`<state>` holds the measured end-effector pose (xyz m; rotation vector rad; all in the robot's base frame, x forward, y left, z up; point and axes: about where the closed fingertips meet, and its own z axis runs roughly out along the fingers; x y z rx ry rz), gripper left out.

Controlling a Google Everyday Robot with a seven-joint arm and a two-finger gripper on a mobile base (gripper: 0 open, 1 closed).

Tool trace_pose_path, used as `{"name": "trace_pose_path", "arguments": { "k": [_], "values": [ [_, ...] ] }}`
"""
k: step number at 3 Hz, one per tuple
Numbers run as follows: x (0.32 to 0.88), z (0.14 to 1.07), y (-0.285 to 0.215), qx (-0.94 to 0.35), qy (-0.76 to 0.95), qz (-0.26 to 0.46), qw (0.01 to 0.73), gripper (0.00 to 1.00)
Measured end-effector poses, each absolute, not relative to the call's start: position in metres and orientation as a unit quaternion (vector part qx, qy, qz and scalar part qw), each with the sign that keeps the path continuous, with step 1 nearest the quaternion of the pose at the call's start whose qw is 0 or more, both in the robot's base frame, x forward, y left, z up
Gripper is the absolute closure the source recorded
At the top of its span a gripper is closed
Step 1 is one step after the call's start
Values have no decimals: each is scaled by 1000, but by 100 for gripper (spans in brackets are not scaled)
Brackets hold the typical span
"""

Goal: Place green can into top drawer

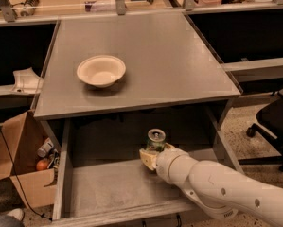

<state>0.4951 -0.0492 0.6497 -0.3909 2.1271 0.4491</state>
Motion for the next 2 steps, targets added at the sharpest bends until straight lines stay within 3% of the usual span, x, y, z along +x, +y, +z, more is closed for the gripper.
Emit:
{"name": "trace_pose_path", "arguments": {
  "k": [1,2],
  "values": [
    [531,658,-38,-173,853,177,460,100],
    [531,658,-37,-174,853,178,460,100]
  ]
}}
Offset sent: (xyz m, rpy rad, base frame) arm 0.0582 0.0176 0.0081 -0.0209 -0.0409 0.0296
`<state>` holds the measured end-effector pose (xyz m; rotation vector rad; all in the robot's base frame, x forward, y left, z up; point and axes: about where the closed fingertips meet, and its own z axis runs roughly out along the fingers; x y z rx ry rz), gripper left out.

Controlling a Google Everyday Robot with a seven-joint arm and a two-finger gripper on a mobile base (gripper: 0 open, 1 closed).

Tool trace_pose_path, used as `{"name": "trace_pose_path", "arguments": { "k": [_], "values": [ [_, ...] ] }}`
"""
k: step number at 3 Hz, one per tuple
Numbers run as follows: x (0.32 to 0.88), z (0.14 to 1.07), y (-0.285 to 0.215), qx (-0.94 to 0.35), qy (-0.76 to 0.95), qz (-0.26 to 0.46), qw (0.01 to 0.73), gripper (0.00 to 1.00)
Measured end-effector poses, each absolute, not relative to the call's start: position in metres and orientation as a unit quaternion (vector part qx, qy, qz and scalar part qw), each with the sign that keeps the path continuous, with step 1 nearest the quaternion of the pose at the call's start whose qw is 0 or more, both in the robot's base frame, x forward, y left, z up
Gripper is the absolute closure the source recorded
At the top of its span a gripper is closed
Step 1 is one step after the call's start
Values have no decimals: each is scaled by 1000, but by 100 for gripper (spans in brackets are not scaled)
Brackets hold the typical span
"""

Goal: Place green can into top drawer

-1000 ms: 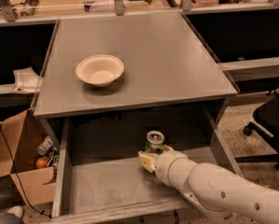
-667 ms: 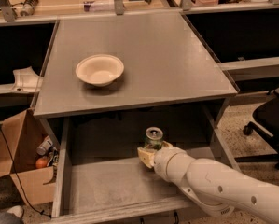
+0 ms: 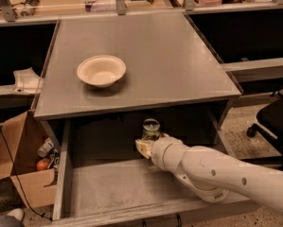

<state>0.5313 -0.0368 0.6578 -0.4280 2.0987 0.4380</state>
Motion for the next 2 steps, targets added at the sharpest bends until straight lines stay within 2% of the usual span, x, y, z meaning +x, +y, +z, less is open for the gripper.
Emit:
{"name": "trace_pose_path", "arguments": {
  "k": [2],
  "values": [
    [510,657,-52,-134,856,195,460,100]
  ]
}}
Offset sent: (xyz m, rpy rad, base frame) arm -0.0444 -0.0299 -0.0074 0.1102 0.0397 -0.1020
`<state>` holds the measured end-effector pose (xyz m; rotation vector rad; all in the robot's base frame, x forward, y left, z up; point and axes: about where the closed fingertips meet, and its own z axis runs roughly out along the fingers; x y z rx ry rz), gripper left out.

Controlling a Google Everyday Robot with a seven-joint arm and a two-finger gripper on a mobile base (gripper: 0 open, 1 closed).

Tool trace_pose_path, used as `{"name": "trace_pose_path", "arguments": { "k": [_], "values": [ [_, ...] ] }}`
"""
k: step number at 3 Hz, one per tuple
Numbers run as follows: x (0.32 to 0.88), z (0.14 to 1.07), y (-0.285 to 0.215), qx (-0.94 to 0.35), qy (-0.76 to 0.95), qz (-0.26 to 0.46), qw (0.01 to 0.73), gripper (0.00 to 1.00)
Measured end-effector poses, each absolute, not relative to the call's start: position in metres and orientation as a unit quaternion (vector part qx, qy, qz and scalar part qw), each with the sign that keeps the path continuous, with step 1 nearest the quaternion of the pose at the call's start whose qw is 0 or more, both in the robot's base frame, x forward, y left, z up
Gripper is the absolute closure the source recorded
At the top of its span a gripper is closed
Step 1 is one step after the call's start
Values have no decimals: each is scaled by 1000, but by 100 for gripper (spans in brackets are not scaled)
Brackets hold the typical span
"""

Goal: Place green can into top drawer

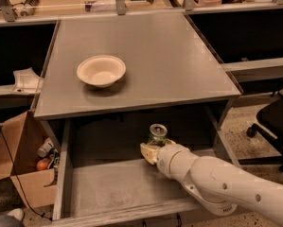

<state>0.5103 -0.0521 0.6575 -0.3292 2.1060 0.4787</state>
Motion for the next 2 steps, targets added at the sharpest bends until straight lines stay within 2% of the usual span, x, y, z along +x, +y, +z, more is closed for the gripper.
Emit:
{"name": "trace_pose_path", "arguments": {
  "k": [2],
  "values": [
    [505,687,-49,-175,866,203,422,100]
  ]
}}
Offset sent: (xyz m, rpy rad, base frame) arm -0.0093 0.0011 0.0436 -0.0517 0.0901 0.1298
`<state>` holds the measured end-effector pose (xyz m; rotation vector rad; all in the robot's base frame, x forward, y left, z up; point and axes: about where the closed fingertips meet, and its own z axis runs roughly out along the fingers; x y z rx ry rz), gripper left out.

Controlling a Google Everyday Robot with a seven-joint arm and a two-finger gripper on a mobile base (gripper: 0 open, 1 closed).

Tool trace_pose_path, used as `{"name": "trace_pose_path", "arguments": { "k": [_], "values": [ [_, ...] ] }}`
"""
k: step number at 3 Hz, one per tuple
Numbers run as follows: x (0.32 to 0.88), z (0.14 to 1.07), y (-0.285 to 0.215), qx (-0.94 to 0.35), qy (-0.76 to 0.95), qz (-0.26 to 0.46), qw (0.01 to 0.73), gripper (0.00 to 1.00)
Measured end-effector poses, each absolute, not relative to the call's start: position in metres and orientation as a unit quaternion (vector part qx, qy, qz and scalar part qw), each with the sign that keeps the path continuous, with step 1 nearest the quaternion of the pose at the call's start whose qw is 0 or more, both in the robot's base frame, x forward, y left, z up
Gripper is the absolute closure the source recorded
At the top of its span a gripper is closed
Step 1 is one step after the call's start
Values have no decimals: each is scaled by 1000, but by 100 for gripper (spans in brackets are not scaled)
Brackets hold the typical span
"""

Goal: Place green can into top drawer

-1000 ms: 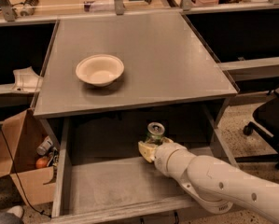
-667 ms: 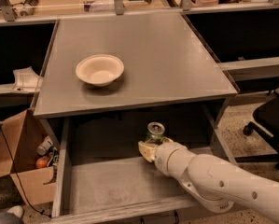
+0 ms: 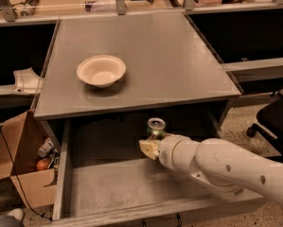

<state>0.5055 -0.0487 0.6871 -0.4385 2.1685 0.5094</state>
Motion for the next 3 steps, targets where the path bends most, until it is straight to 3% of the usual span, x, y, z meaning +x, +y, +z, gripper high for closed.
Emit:
{"name": "trace_pose_path", "arguments": {
  "k": [3],
  "values": [
    [475,674,-53,-216,880,212,365,100]
  ]
}}
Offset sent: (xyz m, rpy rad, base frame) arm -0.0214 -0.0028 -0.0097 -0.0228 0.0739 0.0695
